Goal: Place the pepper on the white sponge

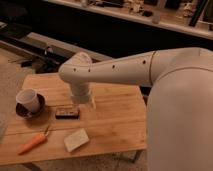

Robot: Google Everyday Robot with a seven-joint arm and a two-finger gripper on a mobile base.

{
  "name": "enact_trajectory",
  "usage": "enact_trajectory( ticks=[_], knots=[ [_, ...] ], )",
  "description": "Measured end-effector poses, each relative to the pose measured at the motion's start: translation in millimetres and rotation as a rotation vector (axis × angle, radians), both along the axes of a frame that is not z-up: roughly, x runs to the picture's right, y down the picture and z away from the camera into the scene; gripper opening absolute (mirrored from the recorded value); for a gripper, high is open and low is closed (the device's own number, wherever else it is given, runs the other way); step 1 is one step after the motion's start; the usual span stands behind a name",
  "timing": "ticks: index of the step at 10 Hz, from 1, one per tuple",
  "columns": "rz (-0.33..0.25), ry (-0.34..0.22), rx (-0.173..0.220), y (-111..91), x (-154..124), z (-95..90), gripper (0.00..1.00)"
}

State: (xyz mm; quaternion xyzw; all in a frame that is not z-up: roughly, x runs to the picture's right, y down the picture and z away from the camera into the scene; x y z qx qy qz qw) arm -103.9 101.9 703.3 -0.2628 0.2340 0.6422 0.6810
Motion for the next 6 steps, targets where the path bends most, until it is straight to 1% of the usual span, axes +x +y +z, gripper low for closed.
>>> enact_trajectory(
  ticks=[4,5,6],
  knots=[
    [-0.006,-0.009,-0.007,3,-1,-1.0,0.65],
    [-0.017,-0.038,-0.016,8,-7,-4.4,0.65],
    [-0.06,-0.142,-0.03,20,-30,-23.3,0.65]
  ],
)
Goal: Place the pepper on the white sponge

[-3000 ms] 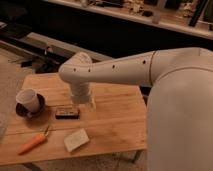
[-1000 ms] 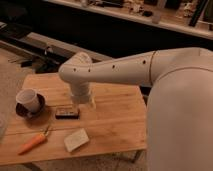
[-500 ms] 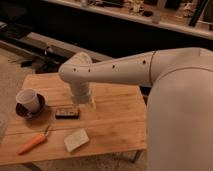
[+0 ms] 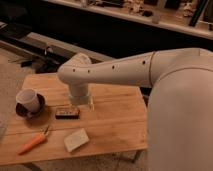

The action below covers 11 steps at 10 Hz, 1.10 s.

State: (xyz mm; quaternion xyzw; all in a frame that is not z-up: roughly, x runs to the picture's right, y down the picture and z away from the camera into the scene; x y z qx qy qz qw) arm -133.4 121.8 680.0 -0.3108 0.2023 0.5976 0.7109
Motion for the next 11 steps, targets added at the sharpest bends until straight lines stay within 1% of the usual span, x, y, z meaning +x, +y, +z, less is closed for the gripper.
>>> enact_trajectory(
  ticks=[1,2,4,5,6,7,8,9,11],
  knots=[
    [-0.021,-0.052,-0.002,6,-13,-12.7,0.65],
    [-0.044,-0.11,-0.002,13,-32,-27.3,0.65],
    [-0.075,-0.173,-0.005,26,-59,-40.8,0.65],
    [-0.091,-0.194,-0.009,33,-70,-44.1,0.65],
    [-0.111,-0.219,-0.009,45,-94,-43.2,0.65],
    [-0.112,-0.223,-0.008,50,-105,-41.6,0.65],
    [-0.103,-0.216,0.004,53,-119,-35.9,0.65],
    [-0.07,-0.186,0.025,54,-136,-24.9,0.65],
    [-0.019,-0.134,0.068,49,-164,-8.5,0.65]
  ],
)
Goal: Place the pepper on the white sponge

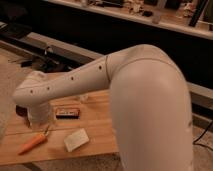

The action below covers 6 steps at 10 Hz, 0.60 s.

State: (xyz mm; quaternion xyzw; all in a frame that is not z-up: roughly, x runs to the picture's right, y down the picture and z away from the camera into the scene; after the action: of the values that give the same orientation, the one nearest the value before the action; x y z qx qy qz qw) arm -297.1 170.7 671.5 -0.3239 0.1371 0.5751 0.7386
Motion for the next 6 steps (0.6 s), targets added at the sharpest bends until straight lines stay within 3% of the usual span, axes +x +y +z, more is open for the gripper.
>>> enact_trajectory(
  ticks=[3,6],
  knots=[
    [0.059,0.075,0.019,1,-26,21.2,0.65],
    [0.003,0.113,-0.016,41,-31,22.0,0.65]
  ],
)
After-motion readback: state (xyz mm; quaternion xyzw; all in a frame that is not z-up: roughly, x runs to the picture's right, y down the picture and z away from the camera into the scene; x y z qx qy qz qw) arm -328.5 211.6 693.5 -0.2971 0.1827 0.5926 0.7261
